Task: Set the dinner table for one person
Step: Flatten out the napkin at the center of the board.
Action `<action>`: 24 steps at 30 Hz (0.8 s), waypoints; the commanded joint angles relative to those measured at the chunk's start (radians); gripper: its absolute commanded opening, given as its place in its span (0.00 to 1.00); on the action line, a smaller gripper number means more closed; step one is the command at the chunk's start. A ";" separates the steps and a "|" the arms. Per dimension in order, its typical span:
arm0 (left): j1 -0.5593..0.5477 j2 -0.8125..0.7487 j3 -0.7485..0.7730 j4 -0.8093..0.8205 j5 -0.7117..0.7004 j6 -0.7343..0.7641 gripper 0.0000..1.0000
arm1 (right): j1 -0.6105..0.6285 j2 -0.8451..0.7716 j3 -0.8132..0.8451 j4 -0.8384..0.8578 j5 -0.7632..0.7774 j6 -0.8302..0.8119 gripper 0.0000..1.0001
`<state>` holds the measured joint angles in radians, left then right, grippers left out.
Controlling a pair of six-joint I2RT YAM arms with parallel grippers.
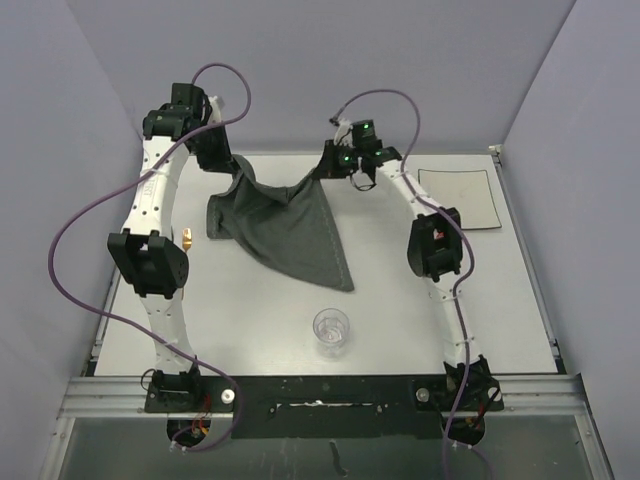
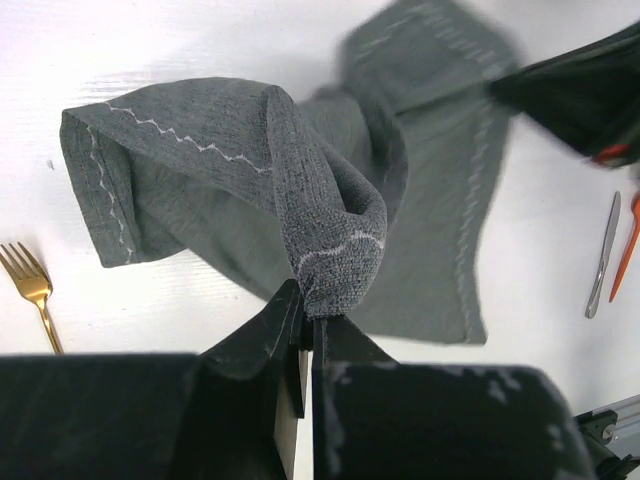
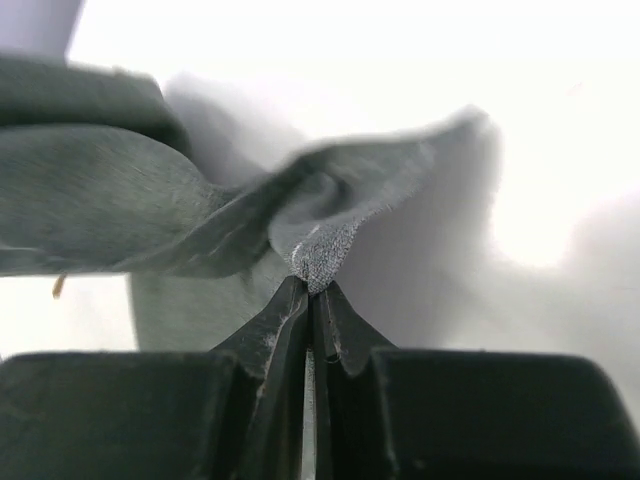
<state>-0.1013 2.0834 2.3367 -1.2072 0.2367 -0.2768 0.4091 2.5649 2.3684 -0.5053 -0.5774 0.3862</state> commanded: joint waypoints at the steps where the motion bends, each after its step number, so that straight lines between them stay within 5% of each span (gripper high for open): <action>1: 0.001 -0.097 0.026 0.055 -0.008 -0.003 0.00 | -0.077 -0.190 0.029 0.157 0.076 0.047 0.00; 13: 0.041 -0.068 0.114 0.152 -0.085 -0.059 0.00 | -0.265 -0.250 0.173 0.277 0.075 0.154 0.00; 19: 0.041 -0.070 0.226 0.132 -0.083 -0.072 0.00 | -0.388 -0.421 -0.086 0.428 -0.067 0.311 0.00; 24: 0.041 -0.085 0.239 0.037 -0.042 -0.043 0.00 | -0.389 -0.613 -0.340 0.235 -0.032 0.178 0.00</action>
<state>-0.0643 2.0815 2.5484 -1.1332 0.1677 -0.3336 -0.0097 2.1590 2.1509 -0.2180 -0.5869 0.6262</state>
